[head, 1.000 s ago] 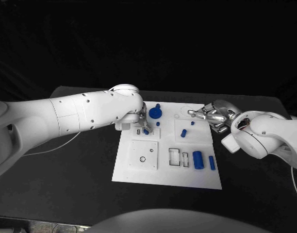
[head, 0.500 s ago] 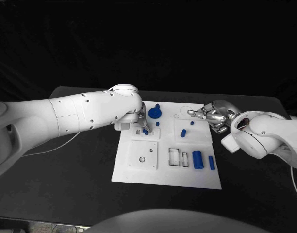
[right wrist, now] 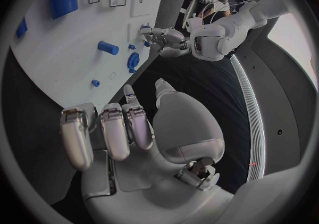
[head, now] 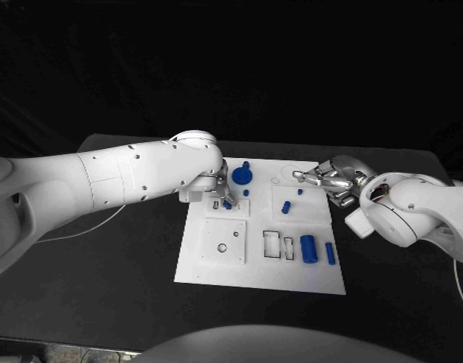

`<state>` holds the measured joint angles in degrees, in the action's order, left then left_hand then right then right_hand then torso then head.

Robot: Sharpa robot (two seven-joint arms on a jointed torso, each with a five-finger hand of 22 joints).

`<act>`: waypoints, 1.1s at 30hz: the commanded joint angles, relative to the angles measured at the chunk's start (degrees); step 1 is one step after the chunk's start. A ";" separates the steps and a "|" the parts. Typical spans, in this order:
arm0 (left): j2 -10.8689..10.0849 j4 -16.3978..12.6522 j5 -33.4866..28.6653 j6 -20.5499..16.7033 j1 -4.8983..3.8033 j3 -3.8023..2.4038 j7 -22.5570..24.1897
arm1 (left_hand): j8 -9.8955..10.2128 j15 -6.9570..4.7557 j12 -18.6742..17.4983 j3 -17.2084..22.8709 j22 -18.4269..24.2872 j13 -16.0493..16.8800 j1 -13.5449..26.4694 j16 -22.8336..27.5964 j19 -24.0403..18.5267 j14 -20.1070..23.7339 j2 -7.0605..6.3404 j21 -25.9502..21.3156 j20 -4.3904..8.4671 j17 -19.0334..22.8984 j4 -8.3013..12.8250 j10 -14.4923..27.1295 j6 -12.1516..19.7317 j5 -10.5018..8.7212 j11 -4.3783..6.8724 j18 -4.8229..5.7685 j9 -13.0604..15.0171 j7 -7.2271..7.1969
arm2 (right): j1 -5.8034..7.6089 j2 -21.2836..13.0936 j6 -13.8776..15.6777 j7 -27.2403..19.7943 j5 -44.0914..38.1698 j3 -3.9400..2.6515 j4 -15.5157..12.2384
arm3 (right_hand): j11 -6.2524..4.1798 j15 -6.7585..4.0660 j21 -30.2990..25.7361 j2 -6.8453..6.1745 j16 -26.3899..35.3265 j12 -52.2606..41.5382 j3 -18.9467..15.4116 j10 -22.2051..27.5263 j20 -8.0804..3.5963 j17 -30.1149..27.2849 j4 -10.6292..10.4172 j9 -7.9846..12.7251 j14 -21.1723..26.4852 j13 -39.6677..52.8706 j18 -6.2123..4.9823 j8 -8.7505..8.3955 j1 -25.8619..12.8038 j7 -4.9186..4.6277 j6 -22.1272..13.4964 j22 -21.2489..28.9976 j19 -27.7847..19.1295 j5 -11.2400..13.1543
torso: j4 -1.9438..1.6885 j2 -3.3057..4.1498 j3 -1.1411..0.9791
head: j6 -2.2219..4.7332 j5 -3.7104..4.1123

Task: Assemble the parts on the task board

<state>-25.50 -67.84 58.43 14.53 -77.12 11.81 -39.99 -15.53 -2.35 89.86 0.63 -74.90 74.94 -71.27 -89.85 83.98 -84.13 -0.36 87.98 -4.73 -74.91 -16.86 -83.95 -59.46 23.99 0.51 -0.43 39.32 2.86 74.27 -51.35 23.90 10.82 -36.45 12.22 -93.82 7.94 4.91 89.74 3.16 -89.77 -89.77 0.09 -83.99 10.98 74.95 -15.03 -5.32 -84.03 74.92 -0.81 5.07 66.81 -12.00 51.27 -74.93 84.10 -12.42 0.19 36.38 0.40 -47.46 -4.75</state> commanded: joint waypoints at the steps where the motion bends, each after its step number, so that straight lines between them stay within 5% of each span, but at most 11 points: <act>1: 0.22 0.09 -0.12 1.32 0.08 0.04 -7.61 | 0.51 0.63 0.14 -1.65 -14.01 15.06 3.23 -0.15 2.84 -5.87 -0.41 -0.27 -0.49 -15.09 -0.01 -6.05 -0.27 -1.83 -0.76 -0.38 -0.34 0.53 | -0.04 0.07 -0.60 -0.02 -0.14 0.00 -0.02 | 0.37 0.29 0.26 0.55 -0.23 -0.23 -0.07 -6.01 0.34 15.05 -0.21 -0.06 -5.97 15.08 0.81 0.17 0.20 -0.15 -0.31 -15.07 5.90 -0.33 | 0.00 -0.03 -0.01 | 0.02 0.04; 8: 0.32 0.21 -0.18 0.88 0.13 0.16 -7.47 | 1.13 0.96 0.14 -5.29 -14.02 15.06 8.40 -0.15 2.86 -5.87 -0.98 -0.27 -0.88 -15.09 0.01 -6.05 -0.81 -9.42 -1.07 -0.37 -0.32 0.84 | -0.04 0.04 -0.65 0.01 -0.14 0.00 0.00 | 0.37 0.29 0.26 0.55 -0.23 -0.23 -0.07 -6.01 0.34 15.05 -0.21 -0.06 -5.97 15.08 0.81 0.17 0.20 -0.15 -0.31 -15.07 5.90 -0.33 | 0.03 0.00 0.00 | 0.08 0.03; 16: 0.31 0.21 -0.28 0.00 0.15 0.23 -6.93 | 1.29 1.12 0.14 -7.03 -14.13 15.06 12.09 -0.15 3.18 -5.87 -0.79 -0.05 -1.12 -15.09 -0.05 -6.05 -1.07 -12.51 -1.24 -0.30 0.11 1.02 | -0.04 -0.04 -0.68 0.05 -0.14 0.00 0.01 | 0.37 0.29 0.26 0.55 -0.23 -0.23 -0.07 -6.01 0.34 15.05 -0.21 -0.06 -5.97 15.08 0.81 0.17 0.20 -0.15 -0.31 -15.07 5.90 -0.33 | 0.01 0.01 0.00 | 0.09 0.07; 20: 0.30 0.17 -0.31 -0.56 0.15 0.25 -6.62 | 1.30 1.17 0.14 -7.46 -14.21 15.06 13.12 -0.15 3.40 -5.87 -0.30 0.11 -1.20 -15.09 0.01 -6.05 -1.25 -15.59 -1.27 -0.24 0.46 1.03 | -0.04 -0.05 -0.72 0.07 -0.14 0.00 0.00 | 0.37 0.29 0.26 0.55 -0.23 -0.23 -0.07 -6.01 0.34 15.05 -0.21 -0.06 -5.97 15.08 0.81 0.17 0.20 -0.15 -0.31 -15.07 5.90 -0.33 | 0.04 0.00 0.01 | 0.08 0.11; 33: 0.29 0.13 -1.06 -2.70 0.16 0.26 -5.15 | 0.55 0.97 0.14 -7.39 -14.39 15.06 12.77 -0.15 3.96 -5.87 0.52 0.52 -1.26 -15.09 0.13 -6.05 -2.31 -16.42 -0.98 -0.10 1.39 0.68 | -0.08 -0.09 -0.87 0.24 -0.05 0.01 0.09 | 0.37 0.29 0.26 0.55 -0.23 -0.23 -0.07 -6.01 0.34 15.05 -0.21 -0.06 -5.97 15.08 0.81 0.17 0.20 -0.15 -0.31 -15.07 5.90 -0.33 | 0.02 -0.05 0.01 | 0.01 0.29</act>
<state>-25.34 -67.66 58.01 12.73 -76.97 12.08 -39.99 -14.63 -1.54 89.86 -6.55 -74.95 74.92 -58.40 -89.85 83.97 -84.14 -0.24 88.37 -5.55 -74.90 -16.81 -84.05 -61.42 7.96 -0.41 -0.43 40.68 3.57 74.23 -51.45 23.86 10.94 -36.41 12.22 -93.73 7.94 4.91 89.74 3.16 -89.77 -89.78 0.10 -83.99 10.98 74.93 -15.02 -5.30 -84.03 74.91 -0.80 5.07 66.82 -12.00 51.27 -74.91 84.10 -12.42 0.21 36.38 0.40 -47.39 -4.49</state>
